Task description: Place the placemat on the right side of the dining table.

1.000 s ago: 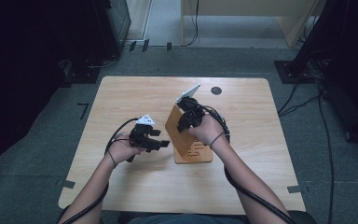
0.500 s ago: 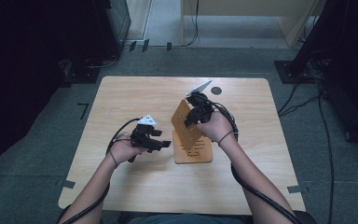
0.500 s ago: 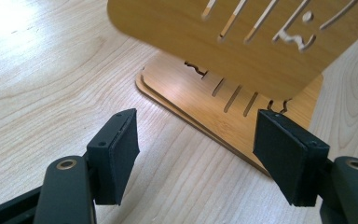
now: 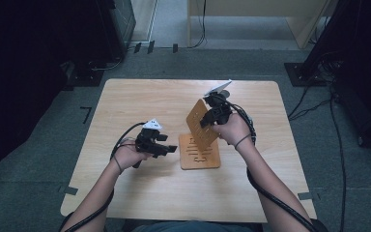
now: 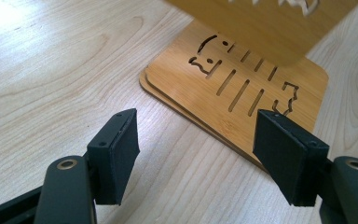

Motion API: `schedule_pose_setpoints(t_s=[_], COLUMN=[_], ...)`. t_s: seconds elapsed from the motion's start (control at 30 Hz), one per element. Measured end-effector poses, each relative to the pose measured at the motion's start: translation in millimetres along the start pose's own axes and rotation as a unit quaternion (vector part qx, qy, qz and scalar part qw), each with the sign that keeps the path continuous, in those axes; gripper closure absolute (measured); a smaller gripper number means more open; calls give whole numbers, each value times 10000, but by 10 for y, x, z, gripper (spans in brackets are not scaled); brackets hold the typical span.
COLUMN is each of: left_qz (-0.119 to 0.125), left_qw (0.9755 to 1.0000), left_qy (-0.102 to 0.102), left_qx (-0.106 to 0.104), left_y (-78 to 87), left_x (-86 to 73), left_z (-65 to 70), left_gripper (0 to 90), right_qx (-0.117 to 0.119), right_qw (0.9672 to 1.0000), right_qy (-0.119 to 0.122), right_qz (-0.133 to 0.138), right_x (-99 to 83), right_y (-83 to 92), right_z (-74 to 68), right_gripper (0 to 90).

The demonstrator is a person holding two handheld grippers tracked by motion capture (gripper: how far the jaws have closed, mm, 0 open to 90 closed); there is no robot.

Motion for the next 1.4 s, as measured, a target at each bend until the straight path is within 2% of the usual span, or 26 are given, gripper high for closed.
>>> schedule_pose_setpoints(t_s=[0.07,0.3,0.43,0.57,0.73,0.87,0.97,1.03,1.13,1.2,1.4], left_qz=[-7,-22,-40,-56,-54,-41,-34,-50,-55,-60,-88], left_qw=[10000,10000,10000,10000,10000,10000,10000,10000,10000,10000,10000], left_qy=[-3,14,-9,-5,-17,0,8,0,8,1,-20], left_qx=[1,4,1,4,10,18,23,23,18,20,27], left_y=[-2,-7,-16,-22,-25,-29,-32,-33,-35,-36,-36], left_x=[-4,-13,-19,-23,-24,-17,-18,-24,-26,-28,-36], left_z=[-2,-6,-5,-5,-8,-11,-12,-12,-10,-10,-9], left_gripper=[302,302,302,302,302,302,302,302,302,302,302], right_qx=[-124,-211,-326,-304,-285,-378,-345,-471,-486,-602,-697], right_qw=[9997,9993,9984,9970,9958,9951,9951,9950,9947,9944,9941], right_qy=[-14,-26,-172,-358,-406,-434,-493,-473,-544,-488,-552], right_qz=[221,307,437,619,766,803,788,748,722,721,626], right_x=[55,36,29,40,18,-4,-11,-16,-18,-20,-26], right_y=[30,38,80,138,172,200,219,259,286,316,385], right_z=[76,188,352,452,559,649,681,758,795,832,942], right_gripper=[876,876,876,877,877,877,877,876,876,876,876])
Point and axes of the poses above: each handheld gripper's, and its own axes: y roughly backward along the jaws, x roughly out of its top, z roughly to its right, the point moved 10 cm from there along -y, roughly forward along the jaws, and after that the axes turned 13 degrees about z, right-handed, at the moved point
